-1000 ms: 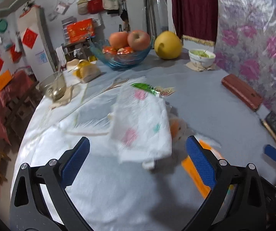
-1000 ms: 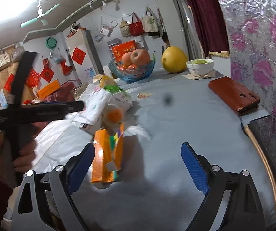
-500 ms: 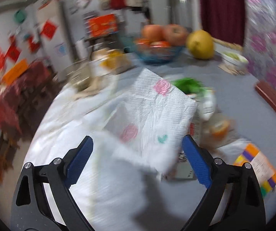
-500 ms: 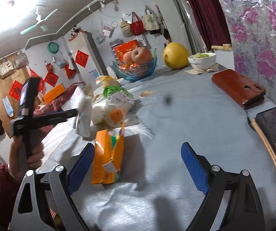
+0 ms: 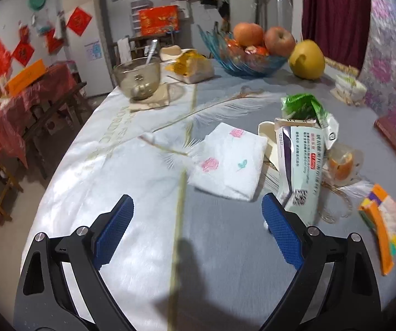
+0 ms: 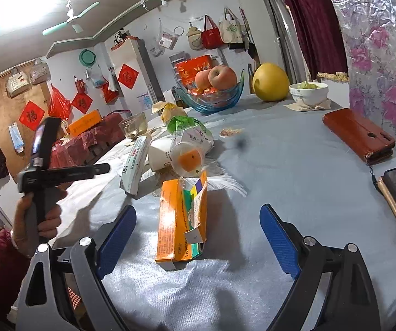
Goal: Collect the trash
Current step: 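Close the left tool on the white tissue while the right tool grasps the orange snack box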
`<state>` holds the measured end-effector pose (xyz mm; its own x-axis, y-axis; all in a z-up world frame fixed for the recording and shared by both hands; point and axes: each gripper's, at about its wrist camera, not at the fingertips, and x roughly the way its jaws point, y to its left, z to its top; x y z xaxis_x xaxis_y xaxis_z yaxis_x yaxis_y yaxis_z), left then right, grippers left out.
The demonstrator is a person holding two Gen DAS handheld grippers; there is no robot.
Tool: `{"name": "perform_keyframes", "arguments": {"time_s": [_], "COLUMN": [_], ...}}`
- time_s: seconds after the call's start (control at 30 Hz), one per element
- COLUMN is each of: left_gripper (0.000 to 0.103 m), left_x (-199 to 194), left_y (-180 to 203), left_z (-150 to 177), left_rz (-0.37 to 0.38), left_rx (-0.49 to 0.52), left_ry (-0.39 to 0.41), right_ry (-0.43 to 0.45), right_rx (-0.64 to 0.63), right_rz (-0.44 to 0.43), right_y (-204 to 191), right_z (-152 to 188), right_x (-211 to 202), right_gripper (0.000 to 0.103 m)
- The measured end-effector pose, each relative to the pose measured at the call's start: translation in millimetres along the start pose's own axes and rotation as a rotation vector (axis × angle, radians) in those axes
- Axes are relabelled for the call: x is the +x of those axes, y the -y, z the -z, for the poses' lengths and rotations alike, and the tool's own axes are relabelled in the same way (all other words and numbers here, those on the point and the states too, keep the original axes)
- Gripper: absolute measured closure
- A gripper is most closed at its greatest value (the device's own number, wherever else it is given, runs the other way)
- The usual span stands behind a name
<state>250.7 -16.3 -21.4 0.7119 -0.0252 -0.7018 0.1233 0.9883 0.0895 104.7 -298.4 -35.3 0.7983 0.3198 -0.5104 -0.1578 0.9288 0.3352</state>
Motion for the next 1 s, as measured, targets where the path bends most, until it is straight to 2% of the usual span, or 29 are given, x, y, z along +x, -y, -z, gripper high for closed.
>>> {"name": "perform_keyframes", "arguments": {"time_s": [0.1,0.27,0.43,0.6,0.67,0.73,0.93,1.0], "left_gripper": [0.012,0.012,0.012,0.014,0.015,0.016,0.033,0.052], "left_x": [18,50,66,85,87,88,87,83], "left_y": [5,12,22,9,-4,-8,14,21], "left_z": [-9,-26,-39,-45,-44,-44,-41,-40], "left_rz": [-0.013,0.044,0.128,0.171,0.214,0.211,0.151,0.161], "left_rx": [0.022,0.037,0.051,-0.025,-0.083,-0.098,0.016,0.053], "left_ry": [-0.007,-0.063,-0.069,-0.126,-0.139,-0.141,-0.137,-0.123], "right_ry": [0.003,-0.007,-0.013,-0.012,-0.007,-0.003,-0.003,-0.003], "right_rx": [0.005,0.013,0.017,0.02,0.022,0.022,0.009,0.007], "right_rz": [0.005,0.012,0.015,0.018,0.015,0.013,0.018,0.02], "right_y": [2,6,9,9,9,9,5,5], "right_z": [-1,-1,-1,-1,-1,-2,-2,-2], "right_x": [0,6,9,8,6,6,7,7], "right_gripper": [0.014,0.014,0.014,0.014,0.014,0.014,0.014,0.014]}}
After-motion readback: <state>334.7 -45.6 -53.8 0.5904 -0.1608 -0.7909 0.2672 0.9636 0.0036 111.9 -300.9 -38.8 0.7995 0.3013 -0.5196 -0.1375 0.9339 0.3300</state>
